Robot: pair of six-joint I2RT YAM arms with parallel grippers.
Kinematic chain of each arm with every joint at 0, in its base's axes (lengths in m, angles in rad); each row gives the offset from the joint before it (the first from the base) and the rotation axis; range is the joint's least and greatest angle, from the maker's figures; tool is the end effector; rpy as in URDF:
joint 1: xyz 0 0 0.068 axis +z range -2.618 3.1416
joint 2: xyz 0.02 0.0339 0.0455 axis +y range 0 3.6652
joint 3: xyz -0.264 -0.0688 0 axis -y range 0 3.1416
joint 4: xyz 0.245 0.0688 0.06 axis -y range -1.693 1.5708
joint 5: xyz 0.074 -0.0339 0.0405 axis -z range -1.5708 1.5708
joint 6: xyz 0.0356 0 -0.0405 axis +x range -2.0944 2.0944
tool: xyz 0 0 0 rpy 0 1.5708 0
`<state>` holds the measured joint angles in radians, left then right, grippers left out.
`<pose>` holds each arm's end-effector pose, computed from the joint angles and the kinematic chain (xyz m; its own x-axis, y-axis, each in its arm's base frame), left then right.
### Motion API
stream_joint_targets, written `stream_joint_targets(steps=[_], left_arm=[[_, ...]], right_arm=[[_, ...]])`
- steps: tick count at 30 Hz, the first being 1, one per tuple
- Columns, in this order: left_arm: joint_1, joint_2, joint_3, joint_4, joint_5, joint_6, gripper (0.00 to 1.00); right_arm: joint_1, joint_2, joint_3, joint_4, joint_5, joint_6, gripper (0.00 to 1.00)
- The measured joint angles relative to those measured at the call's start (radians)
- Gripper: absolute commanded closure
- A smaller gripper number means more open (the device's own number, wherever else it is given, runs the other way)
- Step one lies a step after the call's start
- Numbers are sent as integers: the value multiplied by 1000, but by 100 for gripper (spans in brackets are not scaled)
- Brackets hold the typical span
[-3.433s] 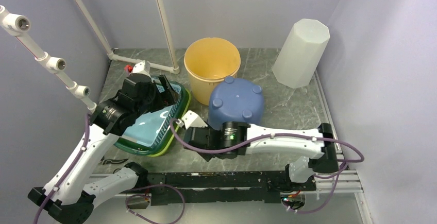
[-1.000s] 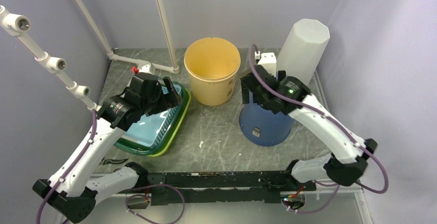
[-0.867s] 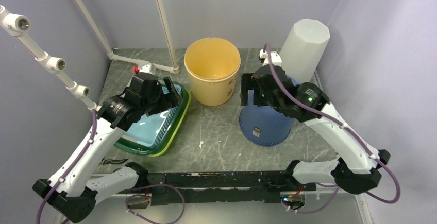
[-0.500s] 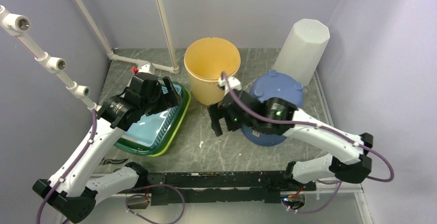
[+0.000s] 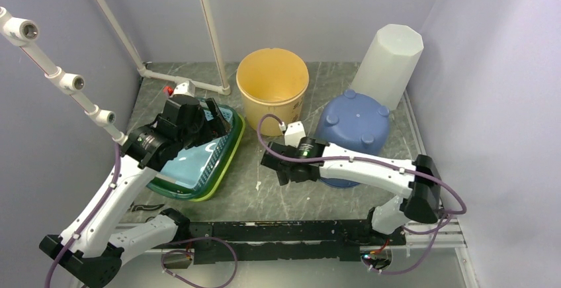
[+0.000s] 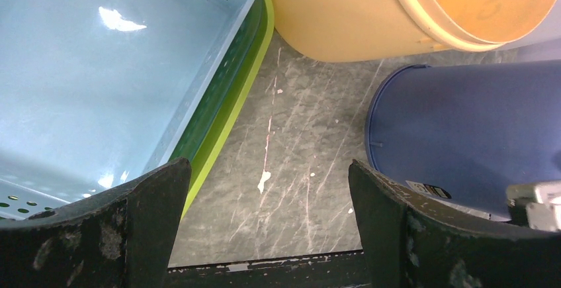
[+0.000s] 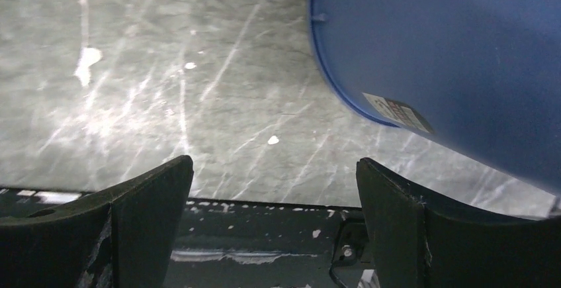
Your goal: Turn the large container upside down
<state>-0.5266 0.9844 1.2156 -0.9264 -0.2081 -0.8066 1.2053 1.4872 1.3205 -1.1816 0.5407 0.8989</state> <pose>0.1612 -0.0852 0.3782 -0.6392 -0.4455 -0.6269 -0.1544 0.8729 -0.4628 0.1145 0.2480 0.2931 -0.8119 -0.2442 -0.5303 -0.2003 0.9697 -0.1398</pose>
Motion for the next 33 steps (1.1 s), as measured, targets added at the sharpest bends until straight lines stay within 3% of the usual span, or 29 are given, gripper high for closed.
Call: stream_joint_targets(steps=[6, 15, 33], left_arm=[[0, 0, 0, 0, 0, 0, 5], [0, 0, 0, 0, 0, 0, 5], [0, 0, 0, 0, 2, 0, 5]], right_arm=[[-44, 36, -40, -48, 67, 62, 2], [-306, -85, -161, 21, 82, -13, 0], [-739, -245, -233, 86, 52, -107, 0]])
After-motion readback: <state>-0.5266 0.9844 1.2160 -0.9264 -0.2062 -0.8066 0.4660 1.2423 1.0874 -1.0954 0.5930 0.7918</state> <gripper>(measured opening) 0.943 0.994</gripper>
